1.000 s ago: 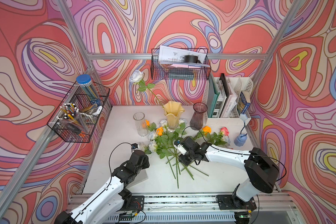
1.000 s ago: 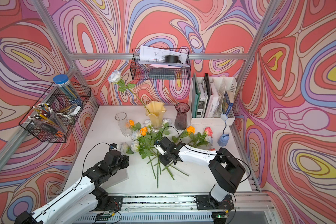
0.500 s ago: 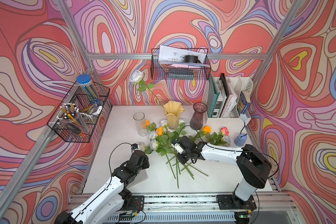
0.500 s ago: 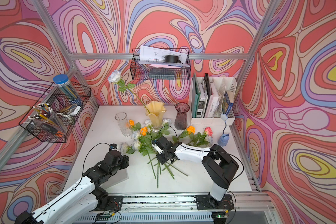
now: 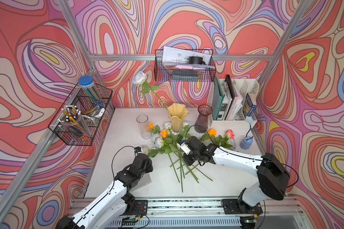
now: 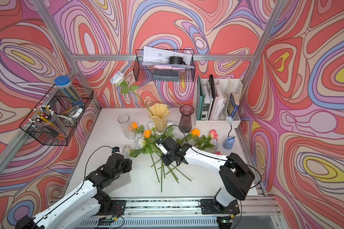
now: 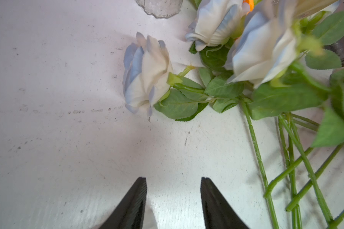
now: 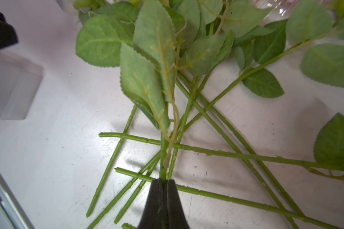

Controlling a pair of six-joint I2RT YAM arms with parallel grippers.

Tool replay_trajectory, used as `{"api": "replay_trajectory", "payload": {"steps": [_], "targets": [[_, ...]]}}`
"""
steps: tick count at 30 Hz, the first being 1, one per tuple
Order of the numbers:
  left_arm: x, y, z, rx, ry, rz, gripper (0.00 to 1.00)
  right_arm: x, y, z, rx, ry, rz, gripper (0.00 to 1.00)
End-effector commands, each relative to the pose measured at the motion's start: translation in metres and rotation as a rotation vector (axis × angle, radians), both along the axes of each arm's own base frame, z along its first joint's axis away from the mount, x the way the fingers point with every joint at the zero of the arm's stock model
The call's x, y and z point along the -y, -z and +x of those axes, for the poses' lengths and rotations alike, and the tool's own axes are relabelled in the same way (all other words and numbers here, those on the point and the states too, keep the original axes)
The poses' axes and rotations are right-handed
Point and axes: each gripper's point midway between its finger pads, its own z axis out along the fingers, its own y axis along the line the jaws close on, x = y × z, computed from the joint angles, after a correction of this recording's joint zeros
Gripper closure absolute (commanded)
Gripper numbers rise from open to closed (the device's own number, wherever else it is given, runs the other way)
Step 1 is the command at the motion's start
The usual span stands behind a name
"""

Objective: Arrange the flowers in different vases according to their colors
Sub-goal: Pick up the flower at the center of the board, then insert the flower into the vase.

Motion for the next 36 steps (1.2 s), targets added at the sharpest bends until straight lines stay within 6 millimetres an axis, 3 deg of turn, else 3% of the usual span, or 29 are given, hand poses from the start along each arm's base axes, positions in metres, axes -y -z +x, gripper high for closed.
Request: {"api": "replay_trajectory", "payload": {"steps": [1, 5, 8, 12, 17, 21, 25, 30, 32, 36], "targets": [[-0.002, 0.003, -0.001, -0.003, -0.009, -0.001, 0.49, -0.004, -0.039, -0.001, 0.063, -0.033, 0.055, 1.00], [-0.001, 0.003, 0.001, 0.001, -0.007, -0.007, 0.49, -0.004, -0.081, -0.004, 0.150, -0.048, 0.150, 1.00], [0.000, 0.004, 0.000, -0.004, -0.002, -0.007, 0.49, -0.006, -0.137, -0.007, 0.270, -0.080, 0.281, 1.00], [0.001, 0.005, 0.002, -0.005, 0.002, -0.005, 0.49, -0.008, -0.227, -0.007, 0.501, -0.116, 0.457, 1.00], [0.005, 0.007, 0.003, -0.009, 0.012, -0.014, 0.49, 0.001, -0.328, 0.026, 0.863, -0.011, 0.570, 1.00], [0.013, 0.003, 0.009, 0.015, 0.046, -0.036, 0.49, 0.001, -0.379, 0.073, 1.048, 0.098, 0.661, 1.00], [0.022, 0.000, 0.012, 0.027, 0.088, -0.054, 0.49, -0.004, -0.400, 0.127, 1.163, 0.186, 0.720, 1.00], [0.024, 0.005, 0.011, 0.021, 0.109, -0.051, 0.49, -0.026, -0.401, 0.177, 1.200, 0.176, 0.757, 1.00], [0.024, 0.007, 0.011, 0.016, 0.107, -0.051, 0.49, -0.041, -0.379, 0.204, 1.197, 0.169, 0.711, 1.00], [0.025, 0.011, 0.010, 0.009, 0.109, -0.058, 0.49, -0.052, -0.350, 0.240, 1.184, 0.153, 0.686, 1.00]]}}
